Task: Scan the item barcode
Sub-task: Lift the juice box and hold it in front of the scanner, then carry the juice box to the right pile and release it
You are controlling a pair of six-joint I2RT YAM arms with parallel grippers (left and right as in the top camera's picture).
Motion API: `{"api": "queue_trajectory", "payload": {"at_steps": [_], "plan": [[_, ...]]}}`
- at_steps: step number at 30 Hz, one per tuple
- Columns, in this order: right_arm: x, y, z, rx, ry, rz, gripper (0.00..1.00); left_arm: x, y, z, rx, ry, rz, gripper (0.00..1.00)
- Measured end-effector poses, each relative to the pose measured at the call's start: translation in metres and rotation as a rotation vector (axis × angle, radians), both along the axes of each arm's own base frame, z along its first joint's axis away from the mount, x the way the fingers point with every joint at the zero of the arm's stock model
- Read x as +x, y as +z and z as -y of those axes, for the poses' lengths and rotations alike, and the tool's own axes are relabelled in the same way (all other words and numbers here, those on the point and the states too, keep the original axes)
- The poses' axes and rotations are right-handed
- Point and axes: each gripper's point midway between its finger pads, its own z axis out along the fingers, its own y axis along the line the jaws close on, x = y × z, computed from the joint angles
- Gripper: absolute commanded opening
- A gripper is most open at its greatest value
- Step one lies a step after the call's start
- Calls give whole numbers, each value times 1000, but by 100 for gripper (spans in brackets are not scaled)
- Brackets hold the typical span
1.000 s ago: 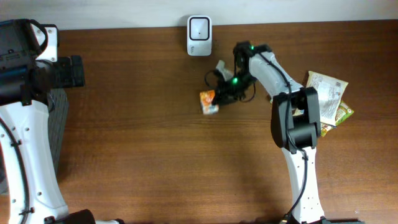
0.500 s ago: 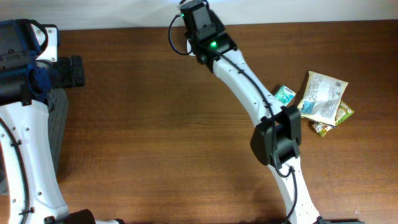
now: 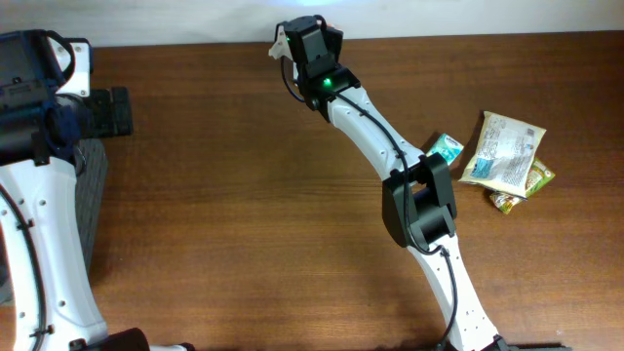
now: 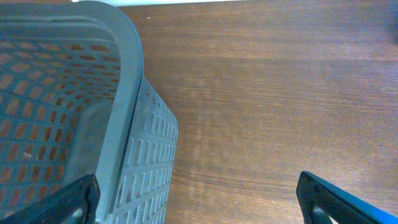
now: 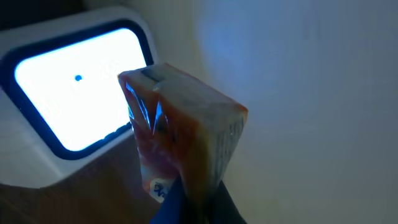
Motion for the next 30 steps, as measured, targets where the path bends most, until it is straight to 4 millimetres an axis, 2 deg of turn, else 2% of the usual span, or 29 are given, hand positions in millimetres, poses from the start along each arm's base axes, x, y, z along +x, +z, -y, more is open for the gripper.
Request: {"api": "queue_trajectory", "payload": {"at_steps": [6,17,20,23,26,30], "plan": [[2,0,-10,6,58,-4,4,0,0,0,0,-1,0,99],[1,-2,-12,4,73,-14,4,0,0,0,0,0,0,99],[0,-3,-13,73,50,-14,4,0,0,0,0,-1,0,99],[-12,-4,-14,158,39,-75,4,0,0,0,0,-1,0,99],[-33,16,-12,252,19,-139,4,0,0,0,0,0,0,99],[-88,88,-5,553,-50,-227,4,0,0,0,0,0,0,99]]}}
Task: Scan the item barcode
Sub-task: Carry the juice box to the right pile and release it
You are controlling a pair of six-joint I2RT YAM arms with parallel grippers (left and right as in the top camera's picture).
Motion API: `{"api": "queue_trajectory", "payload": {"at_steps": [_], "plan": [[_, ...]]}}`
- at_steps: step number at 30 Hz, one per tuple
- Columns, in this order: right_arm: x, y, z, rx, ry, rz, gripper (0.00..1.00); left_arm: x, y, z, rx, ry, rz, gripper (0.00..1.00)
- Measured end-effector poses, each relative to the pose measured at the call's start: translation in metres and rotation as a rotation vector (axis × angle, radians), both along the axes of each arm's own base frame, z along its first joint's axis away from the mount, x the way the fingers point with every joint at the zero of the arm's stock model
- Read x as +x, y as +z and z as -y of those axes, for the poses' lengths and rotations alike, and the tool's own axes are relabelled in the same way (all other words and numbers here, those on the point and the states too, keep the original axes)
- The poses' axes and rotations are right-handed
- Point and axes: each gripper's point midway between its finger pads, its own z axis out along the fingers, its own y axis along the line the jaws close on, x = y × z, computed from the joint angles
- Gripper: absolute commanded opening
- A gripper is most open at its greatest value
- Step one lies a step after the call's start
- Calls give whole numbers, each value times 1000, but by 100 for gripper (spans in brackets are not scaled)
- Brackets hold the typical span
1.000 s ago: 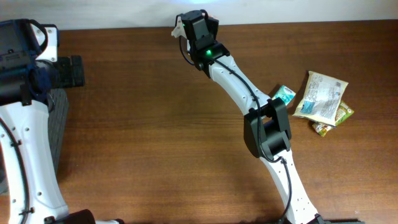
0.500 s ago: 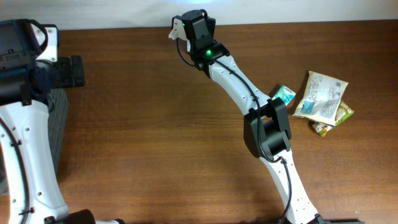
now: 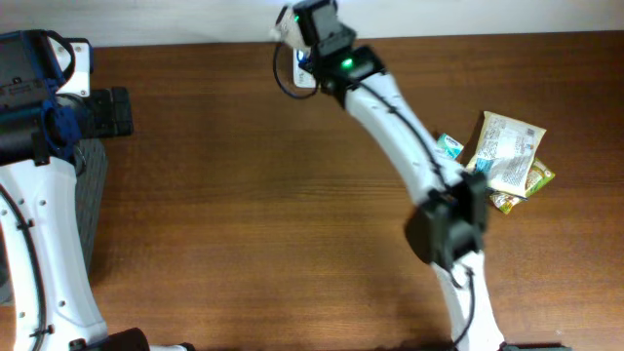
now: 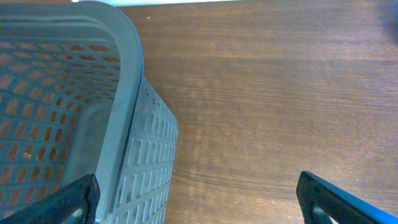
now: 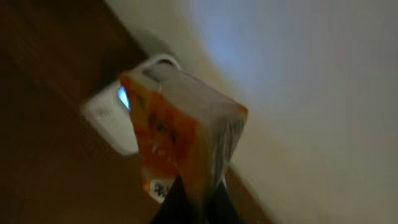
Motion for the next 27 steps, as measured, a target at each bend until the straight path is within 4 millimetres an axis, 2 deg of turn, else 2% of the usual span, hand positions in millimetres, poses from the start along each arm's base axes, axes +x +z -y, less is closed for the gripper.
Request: {"api": "queue_trajectory", "payload": {"at_steps": [2,4,5,7,9,10,12,14,16,19,23,27], "plan": [[-34,36,7,166,-42,-62,4,0,0,0,0,0,0,99],[-72,58,25,294,-119,-160,4,0,0,0,0,0,-1,99],[-89,65,41,346,-179,-214,4,0,0,0,0,0,0,99],[-122,60,76,398,-330,-344,4,0,0,0,0,0,0,99],[-140,48,102,422,-467,-440,4,0,0,0,0,0,-1,99],[-152,33,126,407,-563,-522,4,0,0,0,0,0,-1,99],[-164,16,151,406,-688,-610,4,0,0,0,0,0,0,99],[-168,-2,175,413,-806,-668,4,0,0,0,0,0,0,99],[-168,-28,203,419,-926,-723,4,0,0,0,0,0,0,99],[-171,-73,233,423,-1062,-792,4,0,0,0,0,0,-1,99],[-184,-130,257,425,-1167,-878,4,0,0,0,0,0,0,99],[-200,-162,265,424,-1215,-937,4,0,0,0,-1,0,0,99]]}}
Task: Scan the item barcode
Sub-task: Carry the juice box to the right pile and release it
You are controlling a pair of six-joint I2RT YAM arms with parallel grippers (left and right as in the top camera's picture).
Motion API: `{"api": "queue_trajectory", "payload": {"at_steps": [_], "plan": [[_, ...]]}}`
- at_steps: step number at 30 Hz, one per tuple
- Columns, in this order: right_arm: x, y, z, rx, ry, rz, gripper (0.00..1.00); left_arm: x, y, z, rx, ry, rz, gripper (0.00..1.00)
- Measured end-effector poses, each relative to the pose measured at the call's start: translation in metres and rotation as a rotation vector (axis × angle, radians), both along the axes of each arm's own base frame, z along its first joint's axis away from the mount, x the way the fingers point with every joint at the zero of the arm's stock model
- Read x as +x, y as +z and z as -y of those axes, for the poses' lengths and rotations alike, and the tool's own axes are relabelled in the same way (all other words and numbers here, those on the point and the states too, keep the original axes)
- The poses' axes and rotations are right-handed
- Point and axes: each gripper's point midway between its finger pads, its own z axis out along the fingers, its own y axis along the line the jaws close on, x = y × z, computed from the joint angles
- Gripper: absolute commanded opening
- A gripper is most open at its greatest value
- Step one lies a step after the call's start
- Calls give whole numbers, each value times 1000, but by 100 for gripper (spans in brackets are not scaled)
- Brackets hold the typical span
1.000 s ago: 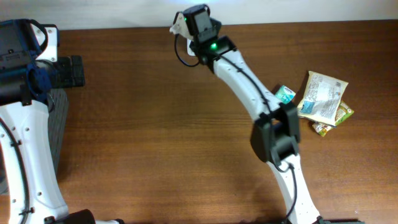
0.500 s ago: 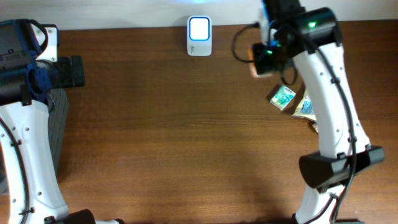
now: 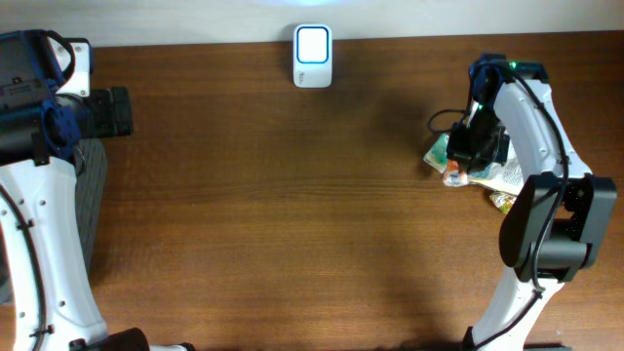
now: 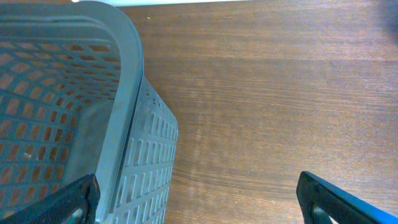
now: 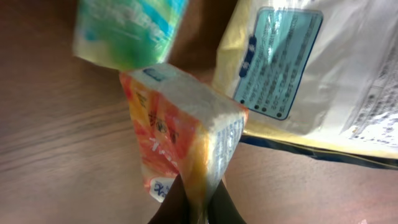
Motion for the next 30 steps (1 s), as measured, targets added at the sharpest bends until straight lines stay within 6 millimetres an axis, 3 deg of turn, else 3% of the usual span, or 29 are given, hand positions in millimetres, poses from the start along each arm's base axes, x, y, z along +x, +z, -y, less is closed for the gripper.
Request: {"api": "queue_trajectory", "payload": {"at_steps": [5,6,9,11,13,19,25,30], "plan": [[0,-6,1,5,-6,2,4,0,0,0,0,0,0,99],[1,-6,0,7,-6,6,9,0,0,0,0,0,0,99],[2,-6,0,6,-6,10,38,0,0,0,1,0,0,99],[2,-6,1,6,-4,11,51,0,0,0,0,0,0,99],[2,-7,0,7,-5,13,57,0,0,0,1,0,0,99],[-1,2,0,8,-8,-5,60,0,0,0,1,0,0,99],[9,54,-11,27,52,101,60,0,0,0,1,0,0,99],[-13,134,-58,60,212,284,61,0,0,0,0,0,0,99]]}}
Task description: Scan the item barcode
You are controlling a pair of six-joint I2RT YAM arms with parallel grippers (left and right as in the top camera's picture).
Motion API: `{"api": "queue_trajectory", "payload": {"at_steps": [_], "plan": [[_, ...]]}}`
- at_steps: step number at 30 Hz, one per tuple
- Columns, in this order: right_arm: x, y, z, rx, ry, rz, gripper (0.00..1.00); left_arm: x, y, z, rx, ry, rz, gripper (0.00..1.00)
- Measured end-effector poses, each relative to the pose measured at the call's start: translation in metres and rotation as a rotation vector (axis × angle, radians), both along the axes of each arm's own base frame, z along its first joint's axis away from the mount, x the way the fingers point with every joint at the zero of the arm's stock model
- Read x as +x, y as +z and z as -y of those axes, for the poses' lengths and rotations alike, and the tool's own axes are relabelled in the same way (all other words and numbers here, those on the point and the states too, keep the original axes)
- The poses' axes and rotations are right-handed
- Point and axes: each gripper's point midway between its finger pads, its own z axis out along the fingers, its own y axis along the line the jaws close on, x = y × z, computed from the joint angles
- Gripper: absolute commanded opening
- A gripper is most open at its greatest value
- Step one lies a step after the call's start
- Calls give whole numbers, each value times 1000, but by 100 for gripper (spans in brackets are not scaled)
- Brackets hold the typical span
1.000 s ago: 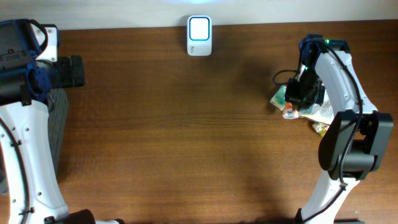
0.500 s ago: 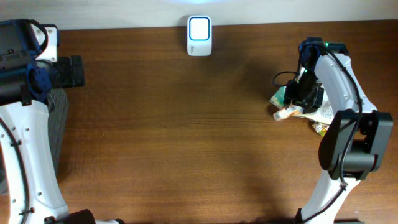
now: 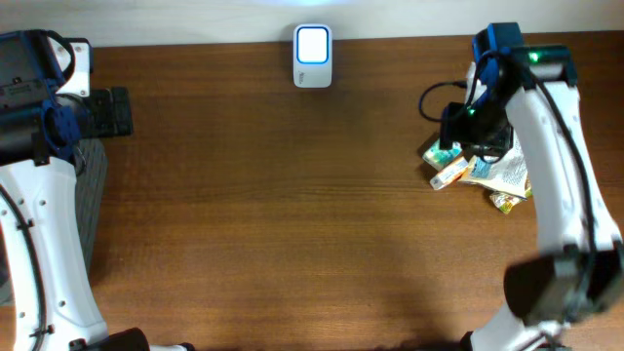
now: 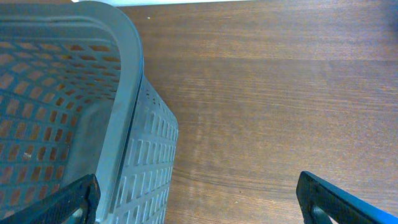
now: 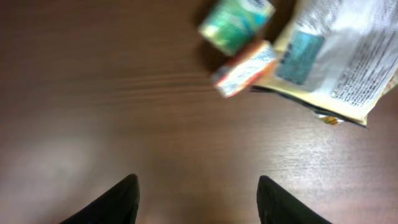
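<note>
The white barcode scanner (image 3: 313,44) with its lit window stands at the table's far edge. An orange carton (image 3: 448,175) (image 5: 244,68) lies on the wood beside a green-and-white carton (image 3: 443,152) (image 5: 236,23) and a pale foil pouch (image 3: 503,169) (image 5: 339,57). My right gripper (image 5: 198,199) hangs open above the table near this pile, nothing between its fingers. My left gripper (image 4: 199,196) is open at the far left, straddling the grey basket's wall.
A grey plastic mesh basket (image 4: 118,118) (image 3: 93,175) stands at the table's left edge under the left arm. A small yellow-green packet (image 3: 504,203) pokes out under the pouch.
My right gripper let go of the orange carton, which now lies beside the green carton and pouch. The gripper is open and farther from the items. The left arm has not moved.
My right gripper held the orange carton in front of the lit scanner. Then it held it a little away from the scanner. Then it was at the pile on the right, still shut on the carton. Now the carton lies there and the gripper is open.
</note>
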Motion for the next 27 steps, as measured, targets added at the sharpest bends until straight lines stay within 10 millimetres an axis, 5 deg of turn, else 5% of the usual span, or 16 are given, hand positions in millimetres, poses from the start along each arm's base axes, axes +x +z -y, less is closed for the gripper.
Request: {"api": "queue_trajectory", "payload": {"at_steps": [3,11,27], "plan": [[-28,49,-30,25,100,131,99,0,0,0,0,0,0,99],[-82,115,-45,61,188,343,99,0,0,0,0,0,0,99],[-79,113,-45,57,187,338,99,0,0,0,0,0,0,99]]}}
